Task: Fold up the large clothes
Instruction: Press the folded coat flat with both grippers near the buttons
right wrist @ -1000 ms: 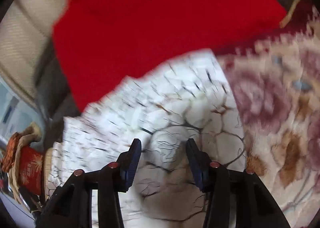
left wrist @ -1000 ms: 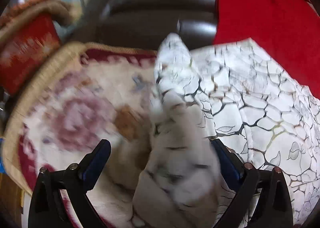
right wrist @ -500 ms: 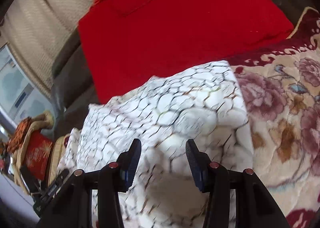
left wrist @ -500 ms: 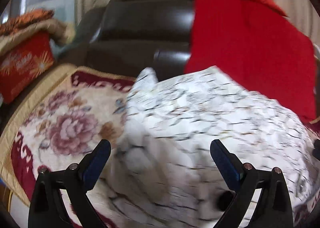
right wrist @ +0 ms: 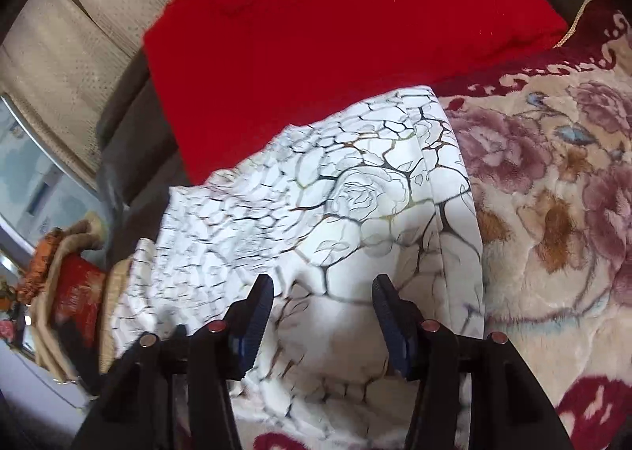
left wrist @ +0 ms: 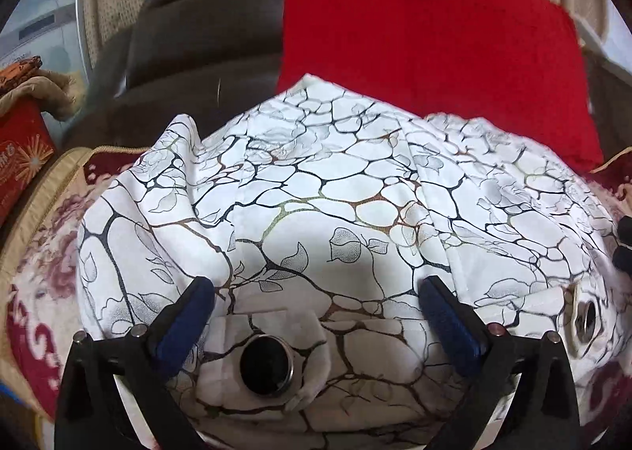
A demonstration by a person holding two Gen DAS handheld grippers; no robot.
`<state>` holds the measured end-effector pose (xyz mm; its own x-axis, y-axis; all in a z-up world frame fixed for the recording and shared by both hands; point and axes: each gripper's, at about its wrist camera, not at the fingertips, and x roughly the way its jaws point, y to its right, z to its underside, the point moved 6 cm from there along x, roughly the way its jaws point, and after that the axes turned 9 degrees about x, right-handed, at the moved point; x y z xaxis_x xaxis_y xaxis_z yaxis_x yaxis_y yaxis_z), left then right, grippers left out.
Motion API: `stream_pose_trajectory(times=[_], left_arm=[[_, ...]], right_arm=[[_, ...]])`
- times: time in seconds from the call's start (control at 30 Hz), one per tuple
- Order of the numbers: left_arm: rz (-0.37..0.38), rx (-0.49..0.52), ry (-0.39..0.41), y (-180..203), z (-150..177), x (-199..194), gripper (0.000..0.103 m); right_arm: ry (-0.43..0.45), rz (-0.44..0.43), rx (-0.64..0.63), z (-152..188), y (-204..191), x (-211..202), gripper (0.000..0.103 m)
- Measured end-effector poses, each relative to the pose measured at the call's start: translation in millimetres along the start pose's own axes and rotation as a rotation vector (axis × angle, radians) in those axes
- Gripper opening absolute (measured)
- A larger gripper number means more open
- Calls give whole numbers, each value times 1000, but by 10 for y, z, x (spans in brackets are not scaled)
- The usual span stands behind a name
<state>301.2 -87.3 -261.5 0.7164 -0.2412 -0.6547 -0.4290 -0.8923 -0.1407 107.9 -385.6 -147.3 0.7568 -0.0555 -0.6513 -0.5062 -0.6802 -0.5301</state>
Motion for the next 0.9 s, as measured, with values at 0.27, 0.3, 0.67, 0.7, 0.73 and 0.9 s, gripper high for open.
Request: stream_pose_trajectory(times=[0.27, 0.3, 0.67, 0.7, 0.73, 0.9], left_arm=[[-11, 33, 74, -4, 134, -67, 103], [-14, 32, 80, -1, 158, -90, 103], [-44, 36, -49, 29, 113, 42, 103], [-45, 30, -60, 27, 109, 51, 103], [-47, 21, -75, 23, 107, 53, 103], [-50, -53, -130, -7, 123, 47, 103]], right_arm=[[-57, -24, -26, 232, 57, -66, 56], [-77, -34, 2, 227, 92, -38, 57], [-190, -119, 57, 132, 121, 91, 66], [-200, -134, 69, 124, 136, 88, 66], [-207, -147, 79, 122, 149, 78, 66], [-260, -216, 100, 91, 210, 70, 65]])
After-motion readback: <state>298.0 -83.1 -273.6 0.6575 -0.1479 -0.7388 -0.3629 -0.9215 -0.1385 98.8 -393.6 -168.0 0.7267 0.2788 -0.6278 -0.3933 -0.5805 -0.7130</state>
